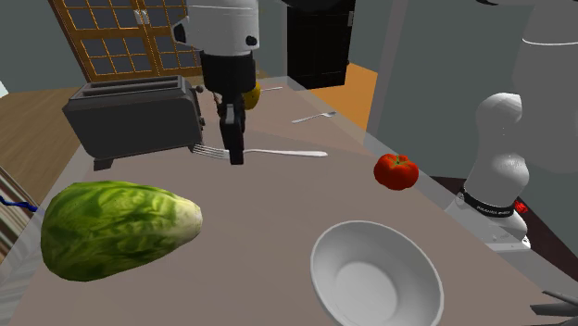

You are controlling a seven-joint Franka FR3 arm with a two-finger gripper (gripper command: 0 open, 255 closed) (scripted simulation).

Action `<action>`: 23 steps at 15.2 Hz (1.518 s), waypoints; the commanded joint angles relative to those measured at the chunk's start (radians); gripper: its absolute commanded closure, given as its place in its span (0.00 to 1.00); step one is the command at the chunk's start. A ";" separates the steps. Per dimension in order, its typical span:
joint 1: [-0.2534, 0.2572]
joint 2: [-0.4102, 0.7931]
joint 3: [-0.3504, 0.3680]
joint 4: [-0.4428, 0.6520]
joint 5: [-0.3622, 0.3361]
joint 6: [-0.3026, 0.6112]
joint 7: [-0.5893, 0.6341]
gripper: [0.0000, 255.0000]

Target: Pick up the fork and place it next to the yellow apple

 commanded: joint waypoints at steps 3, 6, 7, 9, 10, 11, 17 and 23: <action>0.002 0.002 0.001 0.043 0.000 -0.042 0.001 1.00; -0.043 -0.041 -0.022 -0.013 0.015 -0.028 -0.067 1.00; -0.057 -0.053 -0.030 -0.029 0.020 -0.024 -0.089 1.00; -0.085 -0.075 -0.047 -0.057 0.028 -0.018 -0.135 1.00; -0.098 -0.084 -0.056 -0.069 0.031 -0.015 -0.158 1.00; -0.112 -0.092 -0.065 -0.079 0.035 -0.013 -0.181 1.00; -0.190 -0.121 -0.122 -0.115 0.051 -0.009 -0.319 1.00; -0.267 -0.115 -0.181 -0.106 0.063 -0.017 -0.457 1.00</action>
